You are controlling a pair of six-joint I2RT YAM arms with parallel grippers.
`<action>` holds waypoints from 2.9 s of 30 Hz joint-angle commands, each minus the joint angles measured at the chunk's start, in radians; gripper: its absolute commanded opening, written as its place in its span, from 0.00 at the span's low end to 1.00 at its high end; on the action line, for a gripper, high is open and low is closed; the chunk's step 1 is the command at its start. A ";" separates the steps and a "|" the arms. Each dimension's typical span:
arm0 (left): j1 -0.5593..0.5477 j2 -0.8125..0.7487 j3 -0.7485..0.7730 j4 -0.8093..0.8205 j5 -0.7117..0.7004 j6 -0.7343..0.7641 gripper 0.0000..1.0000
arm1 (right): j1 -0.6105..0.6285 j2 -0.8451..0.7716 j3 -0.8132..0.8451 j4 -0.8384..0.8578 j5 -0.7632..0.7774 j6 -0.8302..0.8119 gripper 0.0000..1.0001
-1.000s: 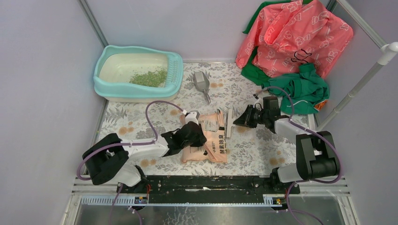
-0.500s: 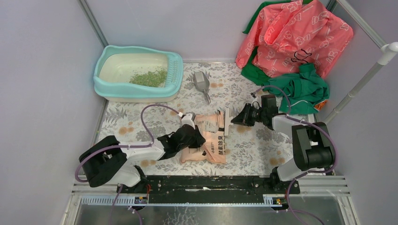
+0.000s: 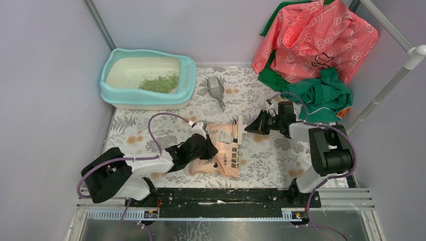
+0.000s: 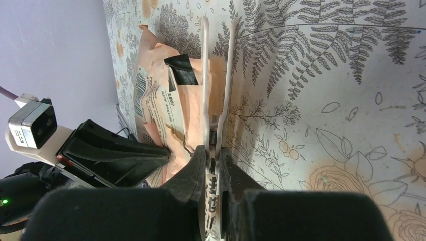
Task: Fill the litter box with clean litter
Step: Clamp the cat litter bag at the center of the board, then move the cat litter bag to the center of the board.
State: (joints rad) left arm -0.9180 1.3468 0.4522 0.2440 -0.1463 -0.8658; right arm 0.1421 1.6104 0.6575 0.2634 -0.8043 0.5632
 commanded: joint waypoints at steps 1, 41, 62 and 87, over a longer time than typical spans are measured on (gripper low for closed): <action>0.014 0.018 -0.050 -0.167 -0.020 0.030 0.23 | 0.028 0.024 0.016 0.087 -0.044 0.033 0.00; 0.027 0.028 -0.066 -0.121 -0.007 0.030 0.23 | 0.147 0.024 -0.030 0.097 -0.069 0.112 0.00; 0.036 0.025 -0.065 -0.114 0.003 0.039 0.23 | 0.178 0.024 -0.030 0.033 -0.013 0.079 0.12; 0.043 0.016 -0.081 -0.060 0.019 0.019 0.41 | 0.380 -0.213 -0.310 0.099 0.107 0.128 0.59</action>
State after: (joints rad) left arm -0.8902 1.3415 0.4221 0.3016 -0.0872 -0.8738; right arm 0.4732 1.4586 0.3824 0.3260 -0.7444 0.6640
